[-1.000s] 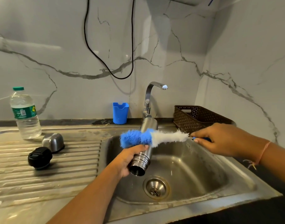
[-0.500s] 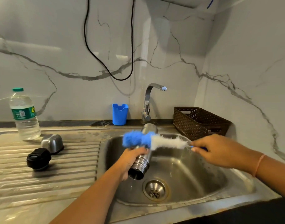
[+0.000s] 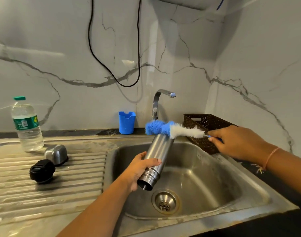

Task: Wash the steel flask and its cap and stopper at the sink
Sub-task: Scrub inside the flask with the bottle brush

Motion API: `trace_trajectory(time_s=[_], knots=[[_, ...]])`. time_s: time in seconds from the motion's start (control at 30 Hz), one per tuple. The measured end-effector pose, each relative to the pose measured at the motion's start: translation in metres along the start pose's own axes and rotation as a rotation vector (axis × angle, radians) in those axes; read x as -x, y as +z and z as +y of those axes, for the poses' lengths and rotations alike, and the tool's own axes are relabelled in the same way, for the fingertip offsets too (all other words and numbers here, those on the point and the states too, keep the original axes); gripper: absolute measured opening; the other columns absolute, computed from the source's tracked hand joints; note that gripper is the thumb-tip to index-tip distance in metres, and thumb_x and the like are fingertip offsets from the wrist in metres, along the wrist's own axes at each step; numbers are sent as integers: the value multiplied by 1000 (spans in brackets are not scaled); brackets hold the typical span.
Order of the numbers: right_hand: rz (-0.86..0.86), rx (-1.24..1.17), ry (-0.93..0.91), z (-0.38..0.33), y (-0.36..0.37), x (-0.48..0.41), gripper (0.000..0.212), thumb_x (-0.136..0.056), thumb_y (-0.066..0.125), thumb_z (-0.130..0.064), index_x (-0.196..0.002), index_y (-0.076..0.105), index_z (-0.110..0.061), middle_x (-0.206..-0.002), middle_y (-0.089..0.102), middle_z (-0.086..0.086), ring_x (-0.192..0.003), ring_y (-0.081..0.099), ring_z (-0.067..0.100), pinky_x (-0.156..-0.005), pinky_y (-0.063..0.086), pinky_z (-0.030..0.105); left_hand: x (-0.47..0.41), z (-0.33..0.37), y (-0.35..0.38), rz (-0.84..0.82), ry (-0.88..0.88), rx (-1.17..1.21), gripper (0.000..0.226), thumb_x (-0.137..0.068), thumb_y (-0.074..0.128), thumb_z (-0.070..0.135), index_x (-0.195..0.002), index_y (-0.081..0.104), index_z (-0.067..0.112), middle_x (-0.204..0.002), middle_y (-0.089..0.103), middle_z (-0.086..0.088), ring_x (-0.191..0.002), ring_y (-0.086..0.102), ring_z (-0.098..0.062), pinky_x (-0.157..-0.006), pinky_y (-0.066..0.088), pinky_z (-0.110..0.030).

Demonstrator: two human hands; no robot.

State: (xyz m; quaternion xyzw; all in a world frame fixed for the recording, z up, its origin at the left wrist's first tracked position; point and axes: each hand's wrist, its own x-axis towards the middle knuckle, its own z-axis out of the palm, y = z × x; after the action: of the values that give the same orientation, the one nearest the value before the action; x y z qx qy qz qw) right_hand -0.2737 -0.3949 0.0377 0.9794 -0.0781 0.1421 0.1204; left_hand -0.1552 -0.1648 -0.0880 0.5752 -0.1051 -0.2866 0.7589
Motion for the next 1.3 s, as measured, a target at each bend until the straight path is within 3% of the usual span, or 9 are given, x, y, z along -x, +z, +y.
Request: trace_trajectory(time_s=[0.1,0.2,0.47,0.67,0.73,0.87,1.03,1.2,1.3], knots=[[-100,-81,-166,-17,6,14,34,-98,38,-41,-127,56,-39,-93,67,-11,-58,43,-1,-59,38,20,3,0,-4,30,-79,40,49,-68,73,8,-111,52,0,-70,66,-15,-52,63,-23,-49,55,-31],[-137,-81,-209,-28,5,20,33,-99,36,-41,-126,55,-39,-73,56,-17,-60,48,2,-58,38,20,3,1,-10,37,-105,178,51,-59,73,12,-105,54,2,-80,66,-18,-68,64,-29,-68,57,-47],[0,77,-30,-6,-4,-2,37,-99,30,-40,-130,51,-39,-104,66,-3,-86,60,18,-74,50,32,2,4,1,-31,-85,485,55,-70,66,25,-118,52,2,-100,61,-27,-79,61,-38,-56,57,-40],[-54,-11,-226,-32,0,18,36,-99,32,-42,-131,49,-40,-96,67,-7,-76,57,12,-68,46,27,1,1,-9,-11,-155,357,62,-59,75,20,-115,53,1,-97,65,-22,-81,62,-31,-70,52,-39],[-57,10,-202,-26,-2,14,36,-99,33,-43,-129,52,-40,-99,68,-8,-81,60,13,-68,45,26,2,1,-7,13,-135,281,56,-59,74,18,-109,55,2,-83,67,-18,-69,64,-28,-63,54,-36],[7,-6,-74,-7,0,3,35,-98,34,-43,-122,58,-35,-89,66,-6,-87,62,19,-72,49,31,2,2,-1,25,-30,150,79,-59,75,6,-129,40,15,-105,62,-20,-78,66,-32,-63,57,-41],[70,48,-2,-1,-4,-4,34,-99,31,-39,-117,59,-31,-99,68,-2,-87,62,19,-73,51,34,-1,-3,-3,31,24,-57,90,-61,83,8,-131,30,28,-112,60,-21,-79,68,-34,-68,57,-44],[25,35,-130,-7,2,11,32,-98,32,-42,-120,56,-37,-67,51,-14,-75,59,13,-67,47,29,1,-1,-6,1,-9,-15,76,-57,80,16,-124,46,6,-87,67,-17,-65,66,-27,-58,55,-36],[-90,-145,-239,-10,9,17,30,-97,41,-40,-120,61,-37,-81,67,-12,-69,59,5,-69,49,26,2,3,-11,3,-46,142,58,-59,76,13,-112,54,3,-76,67,-14,-61,65,-26,-54,57,-33]])
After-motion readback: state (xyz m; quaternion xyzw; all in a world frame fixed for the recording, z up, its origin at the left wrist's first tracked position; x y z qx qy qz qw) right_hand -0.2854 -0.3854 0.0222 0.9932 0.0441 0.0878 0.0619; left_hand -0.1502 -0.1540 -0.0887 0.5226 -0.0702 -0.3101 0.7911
